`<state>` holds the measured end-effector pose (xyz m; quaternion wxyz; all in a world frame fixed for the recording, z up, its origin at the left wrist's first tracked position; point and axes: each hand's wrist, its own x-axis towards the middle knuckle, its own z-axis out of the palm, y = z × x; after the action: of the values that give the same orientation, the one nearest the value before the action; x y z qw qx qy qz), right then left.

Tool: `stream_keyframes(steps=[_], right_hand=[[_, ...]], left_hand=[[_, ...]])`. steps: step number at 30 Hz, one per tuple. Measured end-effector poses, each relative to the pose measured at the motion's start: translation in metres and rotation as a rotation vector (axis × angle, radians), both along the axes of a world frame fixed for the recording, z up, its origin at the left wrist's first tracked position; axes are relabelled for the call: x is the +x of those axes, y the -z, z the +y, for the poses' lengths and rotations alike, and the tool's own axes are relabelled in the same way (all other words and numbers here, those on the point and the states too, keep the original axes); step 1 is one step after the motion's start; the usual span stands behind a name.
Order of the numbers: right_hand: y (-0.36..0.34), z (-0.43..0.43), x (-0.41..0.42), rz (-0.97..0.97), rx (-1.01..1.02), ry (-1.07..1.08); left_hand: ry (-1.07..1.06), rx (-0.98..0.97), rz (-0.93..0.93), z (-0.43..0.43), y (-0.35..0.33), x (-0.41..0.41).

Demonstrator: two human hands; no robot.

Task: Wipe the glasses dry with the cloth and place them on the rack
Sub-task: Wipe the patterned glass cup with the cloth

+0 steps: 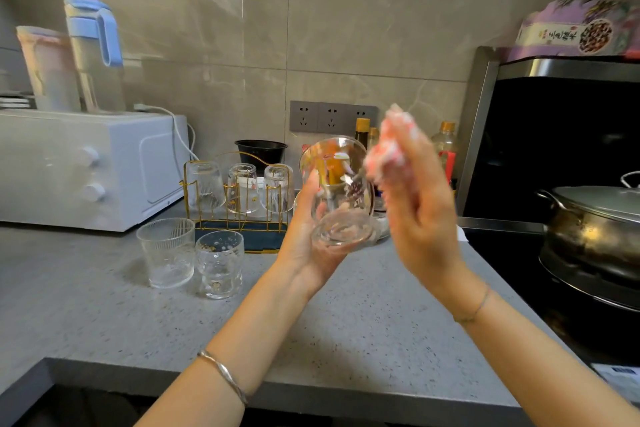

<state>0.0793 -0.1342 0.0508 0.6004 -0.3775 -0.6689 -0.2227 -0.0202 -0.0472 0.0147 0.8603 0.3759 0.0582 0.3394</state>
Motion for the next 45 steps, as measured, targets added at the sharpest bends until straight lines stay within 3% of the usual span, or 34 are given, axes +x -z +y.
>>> stream_keyframes(steps=[3,7,10,14,17,20,27,36,41,45], right_hand=[[-0.028,-0.007,0.010,0.319,-0.027,-0.139],[-0.040,0.001,0.023,0.474,-0.274,-0.169],[-0.032,0.005,0.020,0.436,-0.550,-0.066],[-0.017,0.004,0.022,0.304,-0.700,0.119],[-0.012,0.008,0.028,0.336,-0.861,0.297],[-0.009,0.011,0.029,0.376,-0.995,0.295],[-0.002,0.001,0.044,0.255,-0.945,-0.147],[0.015,0.020,0.040,0.316,-0.661,-0.168],[0.017,0.023,0.047,0.483,-0.570,-0.075],[0.020,0.026,0.051,0.381,-0.474,0.128]], left_hand=[[-0.037,-0.036,0.038,0.007,0.015,-0.002],[-0.009,0.040,0.046,0.012,0.029,0.000],[-0.022,0.101,0.061,0.012,0.033,0.001],[-0.012,0.231,0.130,0.015,0.043,-0.002],[-0.005,0.309,0.194,0.015,0.051,-0.002],[-0.006,0.266,0.214,0.015,0.060,0.000],[0.134,0.011,0.104,0.024,0.069,0.001],[0.273,-0.122,0.130,0.019,0.062,0.003],[0.116,0.177,0.347,0.020,0.044,-0.001],[-0.191,0.768,0.670,-0.004,0.023,-0.006]])
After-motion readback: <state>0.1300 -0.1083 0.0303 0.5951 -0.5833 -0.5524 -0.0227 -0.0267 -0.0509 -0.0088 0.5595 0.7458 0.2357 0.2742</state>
